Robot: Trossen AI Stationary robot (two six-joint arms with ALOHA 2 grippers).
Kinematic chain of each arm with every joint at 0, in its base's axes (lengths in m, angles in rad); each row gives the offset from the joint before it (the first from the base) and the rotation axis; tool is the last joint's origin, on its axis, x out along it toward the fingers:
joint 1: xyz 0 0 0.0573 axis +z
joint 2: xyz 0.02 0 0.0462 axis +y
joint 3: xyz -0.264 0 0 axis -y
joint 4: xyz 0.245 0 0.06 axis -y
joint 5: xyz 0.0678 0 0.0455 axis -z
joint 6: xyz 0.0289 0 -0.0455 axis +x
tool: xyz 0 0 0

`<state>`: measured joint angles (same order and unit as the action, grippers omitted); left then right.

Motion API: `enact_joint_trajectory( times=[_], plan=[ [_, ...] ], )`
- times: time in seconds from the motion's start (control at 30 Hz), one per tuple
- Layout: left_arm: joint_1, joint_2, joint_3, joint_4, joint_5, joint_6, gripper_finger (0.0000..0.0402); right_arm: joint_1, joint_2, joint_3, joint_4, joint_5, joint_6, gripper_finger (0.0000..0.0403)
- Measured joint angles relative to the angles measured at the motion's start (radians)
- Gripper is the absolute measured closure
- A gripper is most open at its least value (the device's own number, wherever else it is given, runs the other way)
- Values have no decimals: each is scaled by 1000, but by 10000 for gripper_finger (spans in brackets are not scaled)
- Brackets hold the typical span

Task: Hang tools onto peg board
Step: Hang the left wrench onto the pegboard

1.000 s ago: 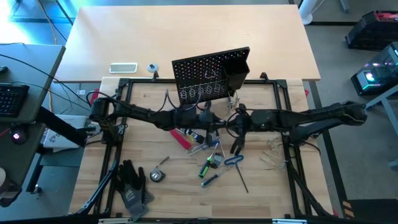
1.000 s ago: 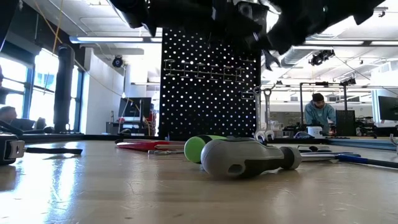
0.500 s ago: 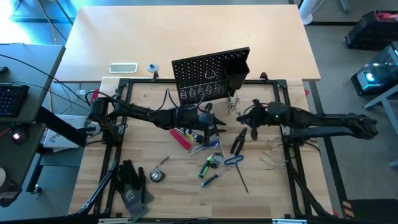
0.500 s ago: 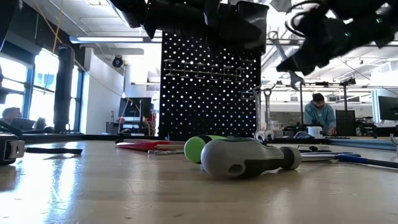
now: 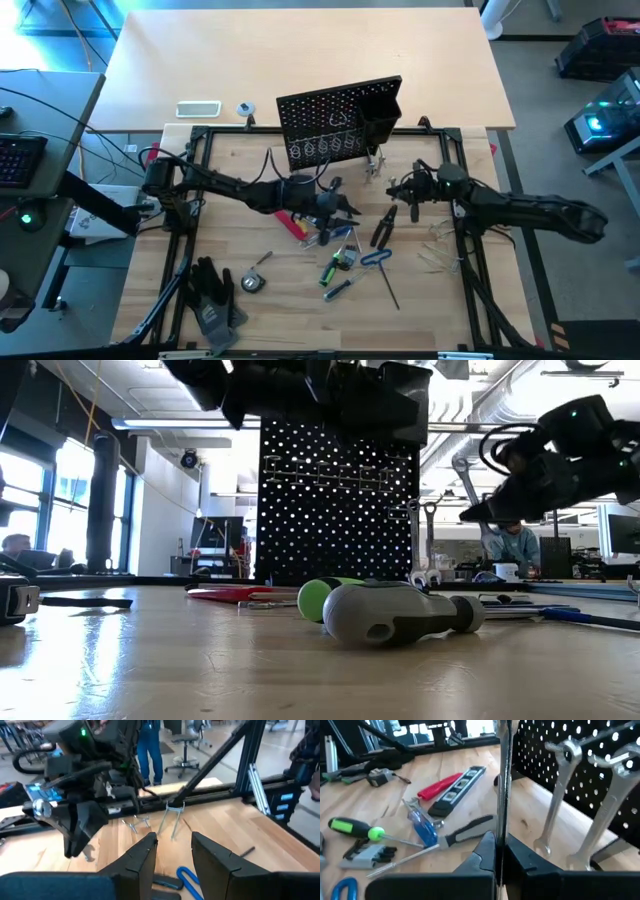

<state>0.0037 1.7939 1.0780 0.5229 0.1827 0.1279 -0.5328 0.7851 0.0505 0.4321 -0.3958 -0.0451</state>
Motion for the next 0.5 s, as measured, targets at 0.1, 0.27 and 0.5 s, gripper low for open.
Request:
enact_joint_trajectory(
  times=[0.1, 0.27, 0.5],
  plan=[
    [1, 0, -22, 47, -1, -27, 284, -36, 40, 6, 31, -46, -6, 401],
    [0, 0, -22, 70, -6, -32, 284, -99, 142, 24, 69, -126, -39, 401],
    [-11, 0, -22, 73, -7, -38, 284, -191, 307, 39, 186, -248, -65, 401]
  ],
)
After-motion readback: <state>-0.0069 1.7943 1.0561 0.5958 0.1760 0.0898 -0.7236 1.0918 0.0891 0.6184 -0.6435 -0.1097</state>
